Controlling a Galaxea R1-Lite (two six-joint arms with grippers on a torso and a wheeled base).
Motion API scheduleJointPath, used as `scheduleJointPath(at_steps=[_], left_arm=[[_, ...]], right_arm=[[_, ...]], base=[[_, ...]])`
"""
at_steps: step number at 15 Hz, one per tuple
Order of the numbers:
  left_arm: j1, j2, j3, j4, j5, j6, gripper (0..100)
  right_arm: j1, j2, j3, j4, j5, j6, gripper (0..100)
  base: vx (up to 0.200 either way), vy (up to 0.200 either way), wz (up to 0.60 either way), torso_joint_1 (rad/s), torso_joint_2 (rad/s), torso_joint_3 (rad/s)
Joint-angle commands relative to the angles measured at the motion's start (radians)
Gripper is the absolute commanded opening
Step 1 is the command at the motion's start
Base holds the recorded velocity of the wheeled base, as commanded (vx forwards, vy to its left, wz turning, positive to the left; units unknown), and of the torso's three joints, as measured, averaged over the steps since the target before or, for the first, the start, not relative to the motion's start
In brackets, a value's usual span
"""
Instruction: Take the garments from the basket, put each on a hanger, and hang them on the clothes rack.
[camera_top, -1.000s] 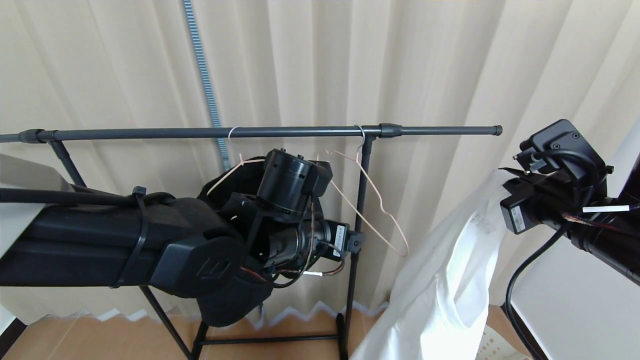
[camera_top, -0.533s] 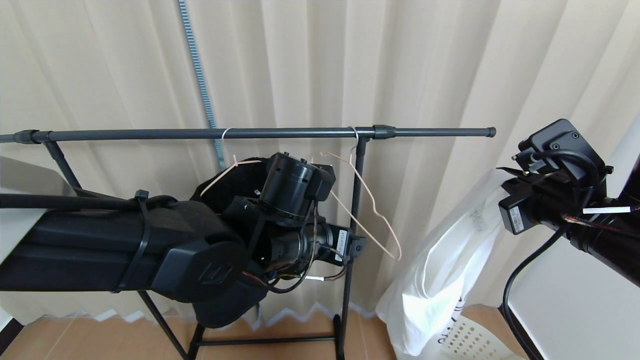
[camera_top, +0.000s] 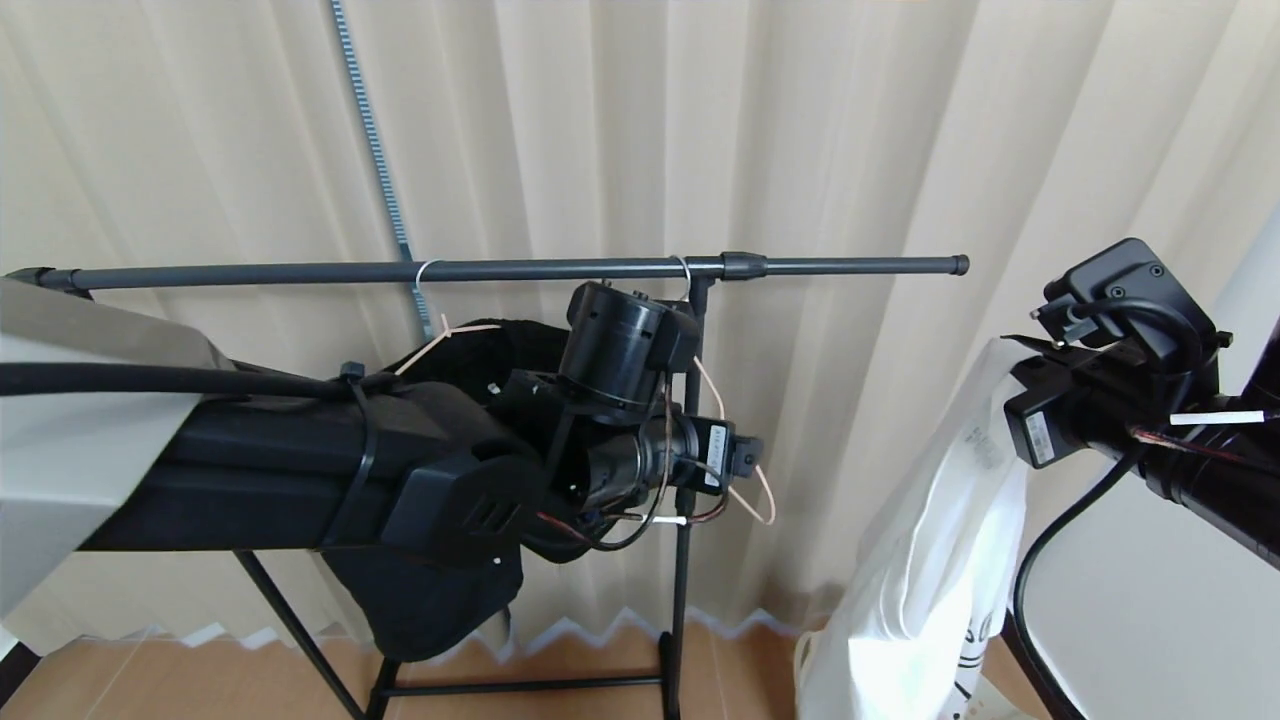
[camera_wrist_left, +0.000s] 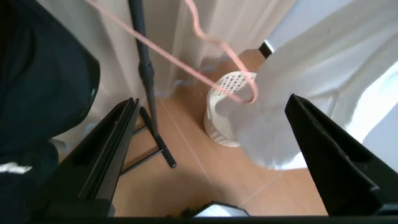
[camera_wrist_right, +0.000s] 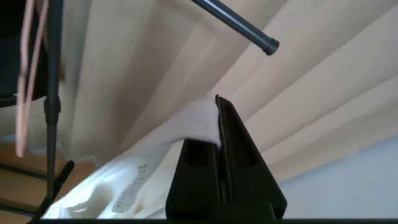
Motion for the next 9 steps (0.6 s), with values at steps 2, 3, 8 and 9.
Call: scheduleJointPath(at_steps=[2,3,8,9], left_arm=[[0.006,0.085,-0.091,0.0,0.002,-0.024,100],[0.006,0.096,-0.104,-0.001,0.002,-0.025,100],[0.043,0.214,-0.19,-0.113,-0.001,-0.045,100],[0.049,0.239,-0.206,-0.128,-0.001,-0.045,100]], right_arm=[[0.001,0.002,0.0,-0.001,0.0,0.0,0],[0.001,0.002,0.0,-0.001,0.0,0.0,0],[0.0,0.005,0.0,-0.001,0.0,0.0,0],[0.001,0.007,0.002,-0.002,0.0,0.0,0]], base=[[0.0,0.0,0.0,0.0,0.0,0.0],[0.0,0.0,0.0,0.0,0.0,0.0],[0.0,0.0,0.0,0.0,0.0,0.0],[0.0,0.0,0.0,0.0,0.0,0.0]])
